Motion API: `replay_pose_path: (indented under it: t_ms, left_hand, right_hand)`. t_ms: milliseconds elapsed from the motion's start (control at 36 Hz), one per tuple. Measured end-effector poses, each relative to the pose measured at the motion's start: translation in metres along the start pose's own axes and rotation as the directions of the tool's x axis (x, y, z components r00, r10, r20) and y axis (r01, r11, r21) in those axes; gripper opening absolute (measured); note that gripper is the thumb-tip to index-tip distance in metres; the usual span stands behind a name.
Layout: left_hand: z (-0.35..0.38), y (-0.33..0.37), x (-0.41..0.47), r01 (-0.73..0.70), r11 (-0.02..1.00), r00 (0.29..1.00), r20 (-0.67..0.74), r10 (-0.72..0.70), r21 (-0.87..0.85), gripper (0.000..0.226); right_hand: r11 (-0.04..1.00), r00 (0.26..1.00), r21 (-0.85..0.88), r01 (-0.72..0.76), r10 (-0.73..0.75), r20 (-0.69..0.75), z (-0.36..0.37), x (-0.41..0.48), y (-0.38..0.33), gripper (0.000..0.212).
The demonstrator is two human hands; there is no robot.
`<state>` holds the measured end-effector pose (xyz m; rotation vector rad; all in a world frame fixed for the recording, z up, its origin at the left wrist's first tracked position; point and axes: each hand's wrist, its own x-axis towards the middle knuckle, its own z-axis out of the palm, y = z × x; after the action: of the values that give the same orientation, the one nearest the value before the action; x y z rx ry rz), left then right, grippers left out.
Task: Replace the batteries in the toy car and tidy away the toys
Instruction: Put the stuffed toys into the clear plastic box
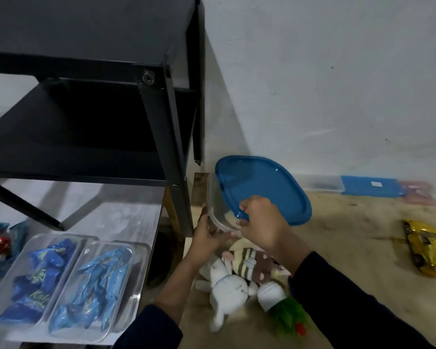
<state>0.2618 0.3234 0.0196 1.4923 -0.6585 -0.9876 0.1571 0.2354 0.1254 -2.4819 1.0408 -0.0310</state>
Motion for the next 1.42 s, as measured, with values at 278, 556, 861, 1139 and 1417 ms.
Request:
replay_pose_path:
  t_ms: [278,556,861,1139,1417]
  left_hand:
    - [0.018,-0.004,-0.01,-0.005,1.0,0.99,-0.142,0.006,0.011,0.07]
    - [0.038,-0.006,-0.011,0.057,0.99,0.96,-0.279,-0.019,0.126,0.08]
    - [0.055,-0.017,-0.006,0.192,0.975,0.897,-0.423,-0.126,0.116,0.072]
    - [0.06,-0.012,-0.01,0.203,0.967,0.873,-0.475,-0.108,0.152,0.05]
    - [0.04,-0.022,-0.079,0.155,0.909,0.838,-0.539,0.087,0.387,0.045]
  right_hand:
    - [0.98,0.971,0.139,-0.141,0.164,-0.176,-0.013,-0.044,0.067,0.02]
    - [0.943,0.926,0.048,-0.329,0.332,-0.179,0.011,-0.101,0.169,0.022]
    - [0.971,0.972,0.054,-0.231,0.232,-0.018,0.028,-0.123,0.235,0.021]
    - [0.955,0.961,0.112,-0.274,0.275,0.009,0.037,-0.113,0.265,0.007]
    - [0.959,0.997,0.272,-0.075,0.067,0.038,0.036,-0.087,0.186,0.071]
